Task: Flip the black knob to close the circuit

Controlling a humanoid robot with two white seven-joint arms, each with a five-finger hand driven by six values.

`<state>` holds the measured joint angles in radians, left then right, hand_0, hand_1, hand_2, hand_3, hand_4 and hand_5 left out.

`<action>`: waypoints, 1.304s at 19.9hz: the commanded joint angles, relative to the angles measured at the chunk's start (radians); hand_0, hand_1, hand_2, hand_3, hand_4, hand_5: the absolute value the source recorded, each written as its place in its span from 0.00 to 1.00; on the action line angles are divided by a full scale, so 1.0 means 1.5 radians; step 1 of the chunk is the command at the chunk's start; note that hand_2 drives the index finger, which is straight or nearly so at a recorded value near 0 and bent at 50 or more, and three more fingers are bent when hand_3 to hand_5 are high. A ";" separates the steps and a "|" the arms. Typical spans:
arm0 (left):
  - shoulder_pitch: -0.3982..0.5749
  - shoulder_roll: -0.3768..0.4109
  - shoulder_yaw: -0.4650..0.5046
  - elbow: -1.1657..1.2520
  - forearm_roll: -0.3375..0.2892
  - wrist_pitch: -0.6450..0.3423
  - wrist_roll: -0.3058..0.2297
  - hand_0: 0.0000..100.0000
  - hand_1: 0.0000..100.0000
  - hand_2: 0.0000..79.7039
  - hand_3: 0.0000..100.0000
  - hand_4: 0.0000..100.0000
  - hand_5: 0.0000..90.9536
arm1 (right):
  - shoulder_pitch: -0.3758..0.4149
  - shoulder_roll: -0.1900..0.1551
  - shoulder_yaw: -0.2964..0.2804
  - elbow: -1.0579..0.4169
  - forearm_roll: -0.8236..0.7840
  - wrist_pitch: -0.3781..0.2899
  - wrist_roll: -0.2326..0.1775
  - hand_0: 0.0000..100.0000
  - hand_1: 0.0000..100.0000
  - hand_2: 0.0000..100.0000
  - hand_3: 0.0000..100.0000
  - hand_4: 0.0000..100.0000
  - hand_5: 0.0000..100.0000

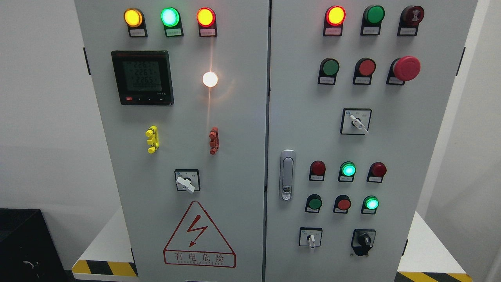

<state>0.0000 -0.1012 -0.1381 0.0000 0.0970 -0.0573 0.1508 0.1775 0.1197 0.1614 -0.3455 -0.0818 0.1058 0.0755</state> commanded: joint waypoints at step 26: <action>0.015 0.000 0.000 -0.020 0.001 0.000 0.000 0.12 0.56 0.00 0.00 0.00 0.00 | 0.022 -0.039 0.000 -0.295 0.105 -0.119 -0.071 0.00 0.10 0.25 0.42 0.38 0.30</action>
<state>0.0000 -0.1012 -0.1381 0.0000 0.0976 -0.0574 0.1508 0.2097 0.0859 0.1598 -0.5735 -0.0220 -0.0534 0.0118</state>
